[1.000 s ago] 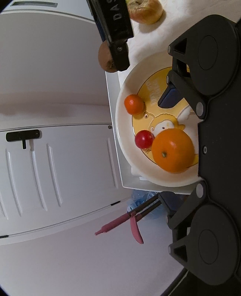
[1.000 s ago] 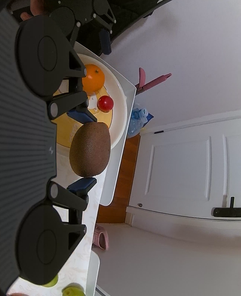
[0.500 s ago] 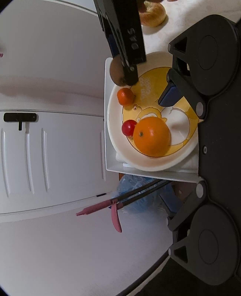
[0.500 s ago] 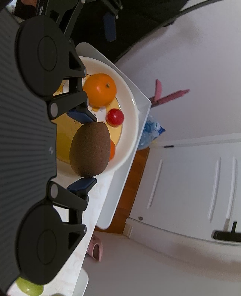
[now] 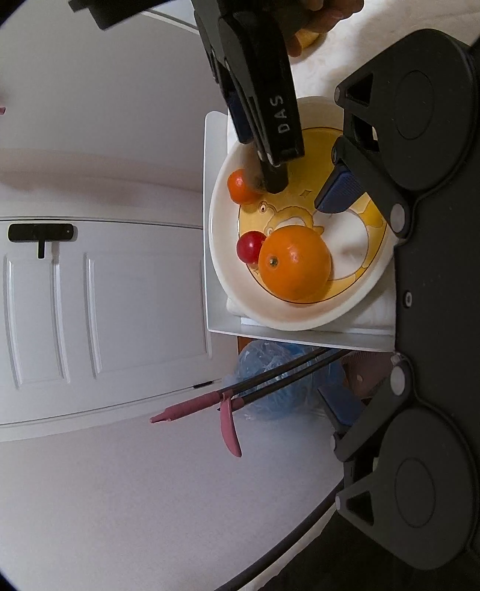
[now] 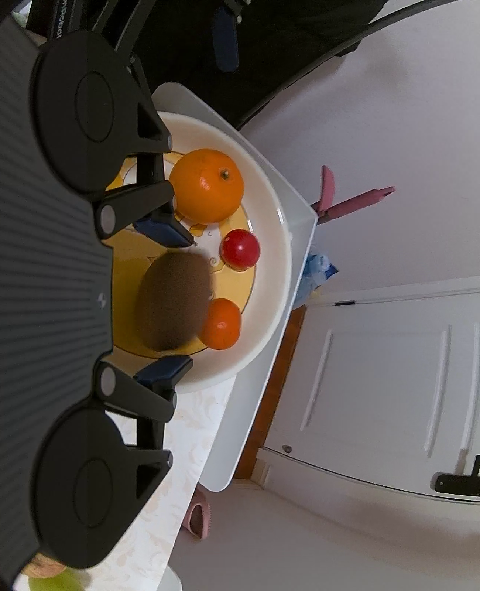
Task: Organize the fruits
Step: 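Lower the orange and kiwi into the white bowl and open both tools, then move both tools back toward the apple and large orange on the table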
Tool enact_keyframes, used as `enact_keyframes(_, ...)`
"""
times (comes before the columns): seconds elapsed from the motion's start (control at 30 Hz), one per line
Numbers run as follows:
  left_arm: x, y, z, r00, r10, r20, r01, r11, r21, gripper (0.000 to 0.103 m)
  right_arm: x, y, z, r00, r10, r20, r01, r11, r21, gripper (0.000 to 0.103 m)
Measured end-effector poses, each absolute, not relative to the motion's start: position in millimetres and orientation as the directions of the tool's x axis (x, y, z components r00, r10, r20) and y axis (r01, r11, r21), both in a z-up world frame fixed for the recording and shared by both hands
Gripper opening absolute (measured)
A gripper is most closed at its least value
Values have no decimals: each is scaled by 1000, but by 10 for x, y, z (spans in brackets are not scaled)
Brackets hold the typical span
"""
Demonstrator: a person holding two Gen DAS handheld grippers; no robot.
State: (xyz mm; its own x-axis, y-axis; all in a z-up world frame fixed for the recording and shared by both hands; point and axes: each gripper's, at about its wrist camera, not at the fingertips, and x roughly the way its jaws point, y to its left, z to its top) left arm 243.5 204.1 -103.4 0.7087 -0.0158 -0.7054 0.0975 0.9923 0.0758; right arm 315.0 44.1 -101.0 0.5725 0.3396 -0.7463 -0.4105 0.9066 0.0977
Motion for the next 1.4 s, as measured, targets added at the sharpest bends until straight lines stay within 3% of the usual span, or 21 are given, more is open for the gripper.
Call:
enact_keyframes(0.03, 2436, 2041, -1033, 707, -19, -707, 100, 992, 73, 101, 3135, 434, -989, 582, 330, -743, -400, 912, 92, 102)
enact_keyframes(0.07, 2435, 2046, -1033, 706, -22, -708, 102, 992, 72, 101, 3113, 423, -965, 596, 317, -737, -386, 919, 83, 103)
enact_keyframes(0.83, 2107, 1831, -661, 763, -34, -645, 130, 986, 102, 101, 2515, 4, -344, 677, 284, -679, -285, 952, 114, 103)
enact_keyframes(1.4, 1407, 1135, -209, 814, 2, -581, 70, 992, 101, 101, 1616, -1109, 96, 727, 258, -637, -230, 965, 128, 103)
